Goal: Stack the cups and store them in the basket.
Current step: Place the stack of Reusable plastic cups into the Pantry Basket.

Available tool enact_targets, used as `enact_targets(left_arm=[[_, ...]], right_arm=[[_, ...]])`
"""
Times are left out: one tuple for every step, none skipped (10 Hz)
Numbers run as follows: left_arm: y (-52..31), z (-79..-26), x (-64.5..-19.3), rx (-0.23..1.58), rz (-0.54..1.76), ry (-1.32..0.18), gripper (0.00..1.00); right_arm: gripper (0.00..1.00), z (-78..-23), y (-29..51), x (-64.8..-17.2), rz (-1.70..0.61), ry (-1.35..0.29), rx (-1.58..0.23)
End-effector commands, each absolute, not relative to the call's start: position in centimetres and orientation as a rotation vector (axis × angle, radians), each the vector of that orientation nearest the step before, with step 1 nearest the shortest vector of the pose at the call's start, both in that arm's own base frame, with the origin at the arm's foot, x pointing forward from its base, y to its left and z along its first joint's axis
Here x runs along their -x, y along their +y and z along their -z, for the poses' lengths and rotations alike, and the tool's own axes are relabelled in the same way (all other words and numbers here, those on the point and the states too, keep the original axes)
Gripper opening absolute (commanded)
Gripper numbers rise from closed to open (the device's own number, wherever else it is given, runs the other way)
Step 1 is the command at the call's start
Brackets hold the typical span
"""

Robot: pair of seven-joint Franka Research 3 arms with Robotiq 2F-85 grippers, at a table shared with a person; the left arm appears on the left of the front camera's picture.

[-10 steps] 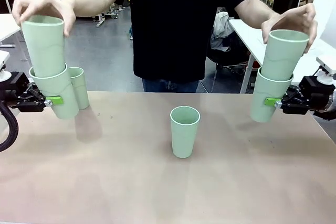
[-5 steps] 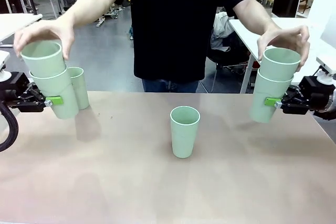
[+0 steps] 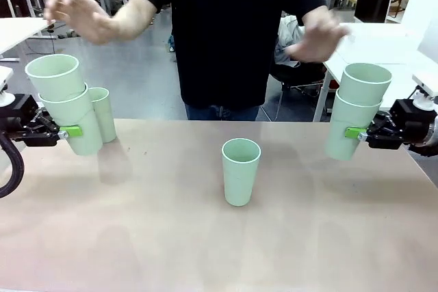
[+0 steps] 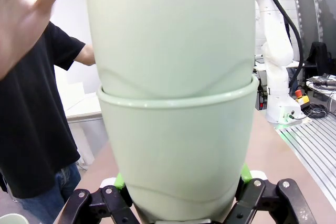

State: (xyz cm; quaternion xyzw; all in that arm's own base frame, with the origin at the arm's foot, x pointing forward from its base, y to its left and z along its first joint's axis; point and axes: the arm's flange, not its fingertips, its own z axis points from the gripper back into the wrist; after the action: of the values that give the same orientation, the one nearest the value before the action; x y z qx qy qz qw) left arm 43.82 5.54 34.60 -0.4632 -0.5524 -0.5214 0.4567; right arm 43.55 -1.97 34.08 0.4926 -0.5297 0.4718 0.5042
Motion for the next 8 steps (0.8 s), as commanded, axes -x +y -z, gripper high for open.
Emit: enact_targets(left_arm=[[5.30,-34.92,-43.66,1.138,1.288,-1.368,0.85],[5.30,-34.92,-43.66,1.138,1.288,-1.368,0.85],[5.30,-34.92,-43.66,1.138,1.288,-1.368,0.85],[5.30,-34.92,-43.66,1.138,1.288,-1.368,0.85],[5.30,-34.92,-43.66,1.138,1.288,-1.368,0.85],[5.30,-34.92,-43.66,1.138,1.288,-1.368,0.85],[5.30,-34.92,-43.66,1.138,1.288,-1.368,0.85],[5.30,-34.92,-43.66,1.138,1.288,-1.368,0.85]], right_arm=[[0.87,-34.29,-1.87,-43.43,-1.146,-1.288,-1.185],[0.87,-34.29,-1.87,-43.43,-1.146,-1.288,-1.185],[0.87,-34.29,-1.87,-43.43,-1.146,-1.288,-1.185],[0.87,-34.29,-1.87,-43.43,-1.146,-1.288,-1.185],[0.87,-34.29,-1.87,-43.43,-1.146,-1.288,-1.185],[0.87,-34.29,-1.87,-43.43,-1.146,-1.288,-1.185],[0.87,-34.29,-1.87,-43.43,-1.146,-1.288,-1.185],[0.87,-34.29,-1.87,-43.43,-1.146,-1.288,-1.185]])
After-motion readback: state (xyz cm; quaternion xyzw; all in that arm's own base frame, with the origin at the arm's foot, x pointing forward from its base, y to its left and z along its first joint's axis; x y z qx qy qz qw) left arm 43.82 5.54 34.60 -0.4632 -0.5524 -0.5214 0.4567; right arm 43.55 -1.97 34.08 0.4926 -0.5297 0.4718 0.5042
